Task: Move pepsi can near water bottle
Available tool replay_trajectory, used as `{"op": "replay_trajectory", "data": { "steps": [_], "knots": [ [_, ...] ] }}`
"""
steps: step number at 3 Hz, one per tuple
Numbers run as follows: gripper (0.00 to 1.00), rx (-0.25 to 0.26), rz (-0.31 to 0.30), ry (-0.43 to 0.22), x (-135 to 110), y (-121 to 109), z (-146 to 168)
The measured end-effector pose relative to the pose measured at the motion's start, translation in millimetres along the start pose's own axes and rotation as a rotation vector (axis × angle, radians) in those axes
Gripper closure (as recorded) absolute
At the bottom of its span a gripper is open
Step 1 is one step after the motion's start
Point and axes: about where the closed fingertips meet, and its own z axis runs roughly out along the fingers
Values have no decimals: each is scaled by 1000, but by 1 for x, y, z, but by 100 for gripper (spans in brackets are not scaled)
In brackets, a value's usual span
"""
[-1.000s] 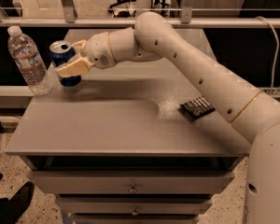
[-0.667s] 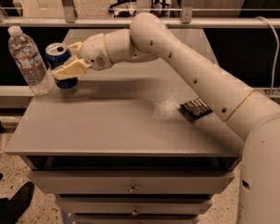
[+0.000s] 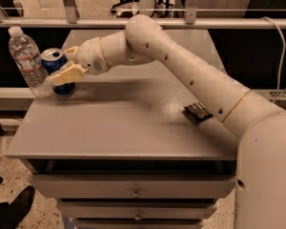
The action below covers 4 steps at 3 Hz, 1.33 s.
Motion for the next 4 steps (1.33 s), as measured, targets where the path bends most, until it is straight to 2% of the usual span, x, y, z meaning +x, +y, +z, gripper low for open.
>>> {"op": "replay_trajectory", "data": {
  "steps": [1, 2, 3, 4],
  "knots": [
    [1, -5, 2, 5, 2, 1, 3],
    [0, -6, 4, 5, 3, 1, 4],
    [0, 71, 14, 37, 18, -20, -37],
    [0, 209, 10, 76, 31, -59, -104]
  ]
}}
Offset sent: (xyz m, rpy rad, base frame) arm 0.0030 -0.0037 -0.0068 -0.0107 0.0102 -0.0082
